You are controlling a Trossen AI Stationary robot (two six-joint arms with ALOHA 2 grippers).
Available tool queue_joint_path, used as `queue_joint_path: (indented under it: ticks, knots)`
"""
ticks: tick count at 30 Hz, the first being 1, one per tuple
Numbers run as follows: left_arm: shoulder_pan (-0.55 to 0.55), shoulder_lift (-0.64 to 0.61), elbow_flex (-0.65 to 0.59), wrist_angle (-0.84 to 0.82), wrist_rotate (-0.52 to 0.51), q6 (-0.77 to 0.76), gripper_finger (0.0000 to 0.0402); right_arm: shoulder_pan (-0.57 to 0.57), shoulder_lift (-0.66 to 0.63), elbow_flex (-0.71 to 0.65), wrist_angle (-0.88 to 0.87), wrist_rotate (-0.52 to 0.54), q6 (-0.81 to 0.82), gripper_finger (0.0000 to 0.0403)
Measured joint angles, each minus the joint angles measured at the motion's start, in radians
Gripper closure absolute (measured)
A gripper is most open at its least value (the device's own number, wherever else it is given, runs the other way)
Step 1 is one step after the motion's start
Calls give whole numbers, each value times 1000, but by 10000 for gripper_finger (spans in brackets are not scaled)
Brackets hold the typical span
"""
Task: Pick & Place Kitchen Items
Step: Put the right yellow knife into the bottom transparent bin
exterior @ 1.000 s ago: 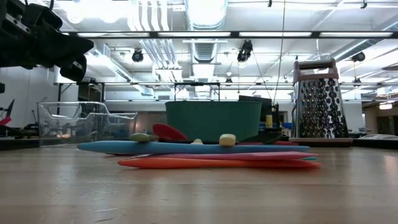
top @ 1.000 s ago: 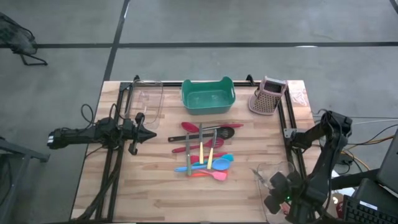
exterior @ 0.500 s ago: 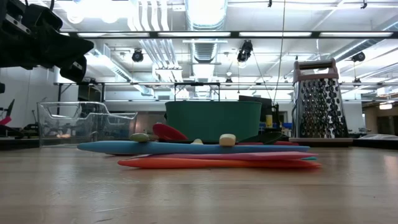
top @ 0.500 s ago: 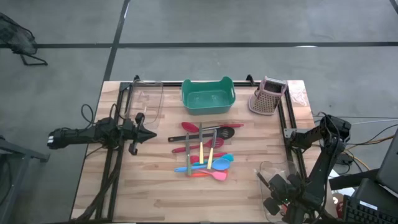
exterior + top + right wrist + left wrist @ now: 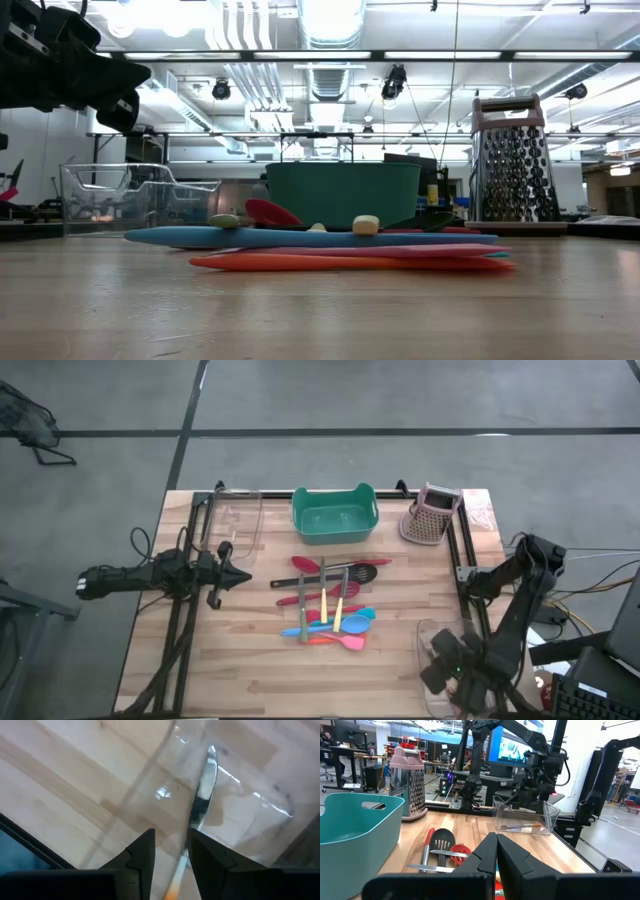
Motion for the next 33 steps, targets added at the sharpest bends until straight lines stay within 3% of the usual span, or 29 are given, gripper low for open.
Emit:
queue_joint_path:
  ticks: [10,14,19,23,33]
  knots:
    - [0,0,0,-1,0,0,387,-256,-118,2,23,319,-313,265]
    - [0,0,0,-3,0,0,387,-410,-114,2,85,311,-459,258]
    - [0,0,0,-5,0,0,387,-581,-83,2,264,303,-761,249]
    - [0,0,0,-8,0,0,387,-687,-53,2,352,245,-929,248]
    - [0,5,0,-10,0,0,387,-804,72,2,492,103,-925,283]
